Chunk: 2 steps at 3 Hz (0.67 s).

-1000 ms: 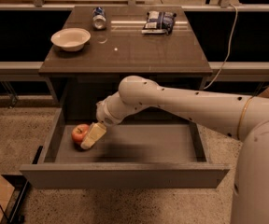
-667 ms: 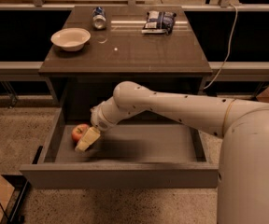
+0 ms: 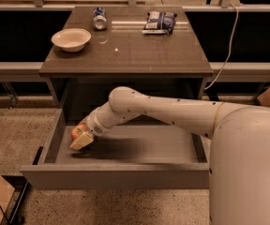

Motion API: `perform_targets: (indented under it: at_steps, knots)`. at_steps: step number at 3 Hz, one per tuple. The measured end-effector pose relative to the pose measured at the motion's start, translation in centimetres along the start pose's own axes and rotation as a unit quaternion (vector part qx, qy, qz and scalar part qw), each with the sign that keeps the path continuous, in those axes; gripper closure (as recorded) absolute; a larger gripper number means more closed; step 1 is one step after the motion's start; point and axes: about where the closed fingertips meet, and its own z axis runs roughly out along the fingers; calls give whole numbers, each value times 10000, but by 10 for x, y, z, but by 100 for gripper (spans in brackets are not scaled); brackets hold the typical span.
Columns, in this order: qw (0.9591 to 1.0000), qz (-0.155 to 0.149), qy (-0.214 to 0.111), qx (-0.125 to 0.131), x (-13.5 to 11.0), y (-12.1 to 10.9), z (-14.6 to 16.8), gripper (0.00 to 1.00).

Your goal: Pick apple from top drawer and place on counter

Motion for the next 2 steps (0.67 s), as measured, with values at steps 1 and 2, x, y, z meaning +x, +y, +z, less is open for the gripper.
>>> perform_targets:
  at_steps: [1,2]
  knots:
    - [9999,113,-96,56,0,3,-17,66]
    - [9996,212,-44,196,-5,5,-75,89]
